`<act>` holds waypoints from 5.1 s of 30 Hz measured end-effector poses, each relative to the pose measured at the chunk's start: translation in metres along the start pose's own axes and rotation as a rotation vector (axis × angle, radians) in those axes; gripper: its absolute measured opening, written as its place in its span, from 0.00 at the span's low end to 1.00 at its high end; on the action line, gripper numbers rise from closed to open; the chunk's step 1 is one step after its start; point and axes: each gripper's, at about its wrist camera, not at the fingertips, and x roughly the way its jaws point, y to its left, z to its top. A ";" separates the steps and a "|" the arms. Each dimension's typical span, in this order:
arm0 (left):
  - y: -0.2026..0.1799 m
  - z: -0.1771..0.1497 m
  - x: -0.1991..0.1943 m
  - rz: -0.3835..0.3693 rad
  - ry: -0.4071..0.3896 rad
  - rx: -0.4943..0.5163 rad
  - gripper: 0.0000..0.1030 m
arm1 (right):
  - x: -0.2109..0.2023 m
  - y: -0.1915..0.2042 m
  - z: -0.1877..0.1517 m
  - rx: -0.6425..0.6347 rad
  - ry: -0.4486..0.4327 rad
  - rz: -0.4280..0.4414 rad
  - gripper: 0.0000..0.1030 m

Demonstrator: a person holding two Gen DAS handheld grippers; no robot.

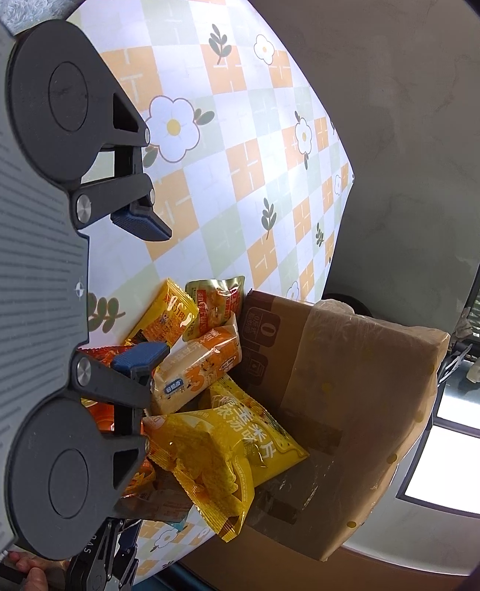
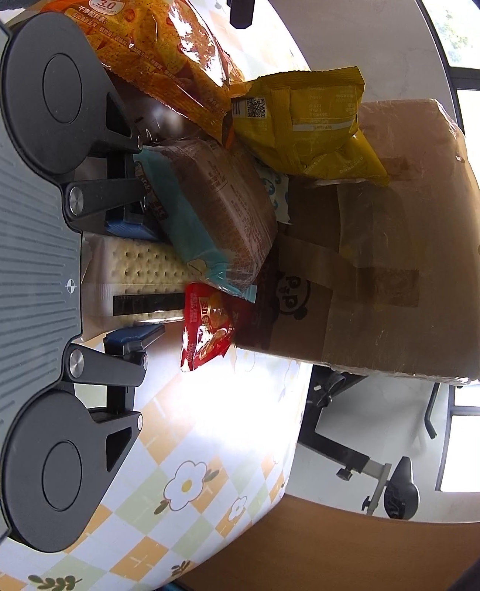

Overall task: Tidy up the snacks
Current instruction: 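Lower the left gripper to the small yellow cake packet while the right gripper reaches the cracker packet, then grasp the yellow cake packet with the left gripper while the right gripper grasps the cracker packet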

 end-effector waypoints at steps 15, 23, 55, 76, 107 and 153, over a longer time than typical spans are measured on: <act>0.011 0.016 0.041 -0.114 0.155 -0.154 0.28 | 0.001 0.003 0.001 -0.007 -0.002 -0.001 0.42; 0.011 0.027 0.071 -0.112 0.189 -0.245 0.28 | 0.001 0.002 0.002 -0.007 -0.003 0.001 0.42; -0.003 0.014 0.053 0.032 0.091 0.005 0.35 | 0.001 0.002 0.001 -0.006 -0.004 0.001 0.42; -0.001 0.006 0.046 0.117 0.029 0.021 0.42 | 0.001 0.002 0.001 -0.006 -0.005 0.001 0.42; 0.001 0.003 0.045 0.130 -0.003 0.057 0.33 | 0.001 0.002 0.001 -0.006 -0.005 0.001 0.43; 0.020 0.013 0.011 0.088 -0.105 -0.073 0.33 | -0.071 -0.040 0.024 0.176 0.018 0.029 0.41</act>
